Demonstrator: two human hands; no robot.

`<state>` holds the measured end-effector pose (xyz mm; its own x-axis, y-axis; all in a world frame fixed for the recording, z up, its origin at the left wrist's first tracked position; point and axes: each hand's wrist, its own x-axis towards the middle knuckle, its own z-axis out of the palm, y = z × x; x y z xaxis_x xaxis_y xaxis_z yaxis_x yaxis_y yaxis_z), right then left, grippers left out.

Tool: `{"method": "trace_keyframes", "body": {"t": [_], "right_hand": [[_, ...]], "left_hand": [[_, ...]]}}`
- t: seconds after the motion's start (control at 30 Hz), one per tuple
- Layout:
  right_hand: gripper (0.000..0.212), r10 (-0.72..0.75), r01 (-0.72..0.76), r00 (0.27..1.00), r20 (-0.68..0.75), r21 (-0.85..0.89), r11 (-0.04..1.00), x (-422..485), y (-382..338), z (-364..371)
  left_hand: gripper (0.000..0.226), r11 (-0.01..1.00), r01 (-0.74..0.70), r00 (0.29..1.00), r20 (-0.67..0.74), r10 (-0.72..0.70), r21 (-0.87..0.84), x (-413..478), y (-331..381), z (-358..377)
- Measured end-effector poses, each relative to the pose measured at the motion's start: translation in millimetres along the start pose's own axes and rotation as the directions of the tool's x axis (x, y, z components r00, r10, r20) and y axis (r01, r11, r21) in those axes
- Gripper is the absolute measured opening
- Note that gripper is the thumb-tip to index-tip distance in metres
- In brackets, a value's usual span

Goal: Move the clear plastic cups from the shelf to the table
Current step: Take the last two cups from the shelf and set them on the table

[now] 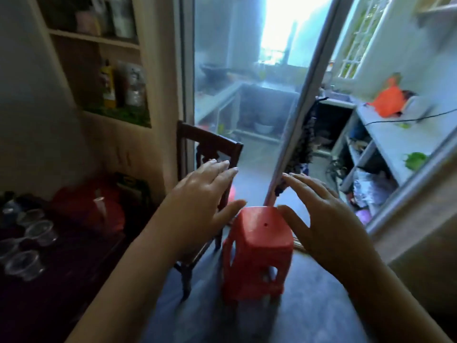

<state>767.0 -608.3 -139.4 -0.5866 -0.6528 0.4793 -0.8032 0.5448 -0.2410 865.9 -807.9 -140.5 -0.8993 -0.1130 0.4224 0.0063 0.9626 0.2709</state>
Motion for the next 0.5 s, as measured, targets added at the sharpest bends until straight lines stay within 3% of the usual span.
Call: {"method": "trace_keyframes", "body": {"t": [0.13, 0.3, 0.5], "right_hand": [[0.056, 0.145, -0.158, 0.986, -0.087, -0.162, 0.974, -75, 66, -91], [0.063, 0.314, -0.369, 0.92, -0.233, -0.253, 0.894, -146, 125, -193], [0.067, 0.435, -0.551, 0.811, -0.392, -0.259, 0.793, -216, 197, -261]], "left_hand": [[0.075, 0.971, -0.236, 0.97, 0.059, 0.238, -0.037, 46, 115, 28], [0.074, 0.861, -0.499, 0.862, 0.044, 0.505, -0.105, 95, 254, 48], [0.083, 0.718, -0.67, 0.725, 0.043, 0.688, -0.191, 136, 383, 99]]}}
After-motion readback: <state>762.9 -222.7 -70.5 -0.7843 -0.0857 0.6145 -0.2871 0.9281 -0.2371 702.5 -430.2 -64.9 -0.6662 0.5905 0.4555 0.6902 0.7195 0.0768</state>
